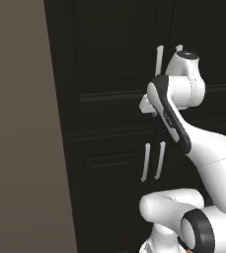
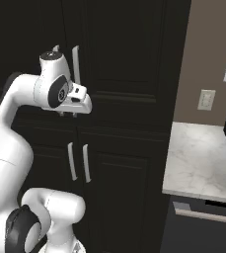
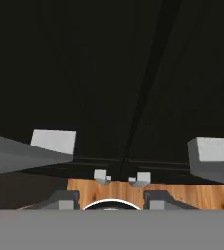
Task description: Open the cabinet directly in front. Then move the liquor and the cup to the dining counter with the jar on it.
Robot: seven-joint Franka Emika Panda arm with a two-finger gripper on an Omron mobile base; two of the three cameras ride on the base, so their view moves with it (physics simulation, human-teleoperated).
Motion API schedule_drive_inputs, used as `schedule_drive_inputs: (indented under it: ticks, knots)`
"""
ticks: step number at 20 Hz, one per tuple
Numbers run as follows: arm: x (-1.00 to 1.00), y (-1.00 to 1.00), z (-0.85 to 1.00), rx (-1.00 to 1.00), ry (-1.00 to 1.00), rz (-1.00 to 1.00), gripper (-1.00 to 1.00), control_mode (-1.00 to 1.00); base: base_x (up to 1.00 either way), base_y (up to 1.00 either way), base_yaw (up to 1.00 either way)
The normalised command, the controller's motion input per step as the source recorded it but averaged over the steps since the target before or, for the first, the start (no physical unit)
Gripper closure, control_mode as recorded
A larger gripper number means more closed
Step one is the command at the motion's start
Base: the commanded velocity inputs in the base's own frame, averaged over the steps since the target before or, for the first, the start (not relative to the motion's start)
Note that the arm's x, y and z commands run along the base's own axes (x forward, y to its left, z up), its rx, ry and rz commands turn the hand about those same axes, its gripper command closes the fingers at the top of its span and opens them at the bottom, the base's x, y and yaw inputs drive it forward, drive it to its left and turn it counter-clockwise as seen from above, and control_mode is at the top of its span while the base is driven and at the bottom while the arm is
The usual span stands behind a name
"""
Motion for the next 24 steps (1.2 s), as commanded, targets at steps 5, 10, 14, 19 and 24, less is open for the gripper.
schedule_drive_inputs:
  ticks: [5, 10, 14, 19, 24]
  knots:
    - [-0.05, 0.0, -0.01, 0.0, -0.01, 0.0, -1.0, -1.0, 0.0, 0.0, 0.0]
    - [-0.75, -0.06, 0.24, 0.0, -0.43, 0.0, -1.0, -1.0, 0.0, 0.0, 0.0]
    - [-0.88, -0.07, 0.39, 0.0, -0.57, 0.0, -1.0, -1.0, 0.0, 0.0, 0.0]
    - [-0.81, -0.07, 0.41, 0.0, -0.53, 0.0, -1.0, -1.0, 0.0, 0.0, 0.0]
    - [-0.66, -0.16, 0.41, 0.0, -0.47, 0.0, -1.0, -1.0, 0.0, 0.0, 0.0]
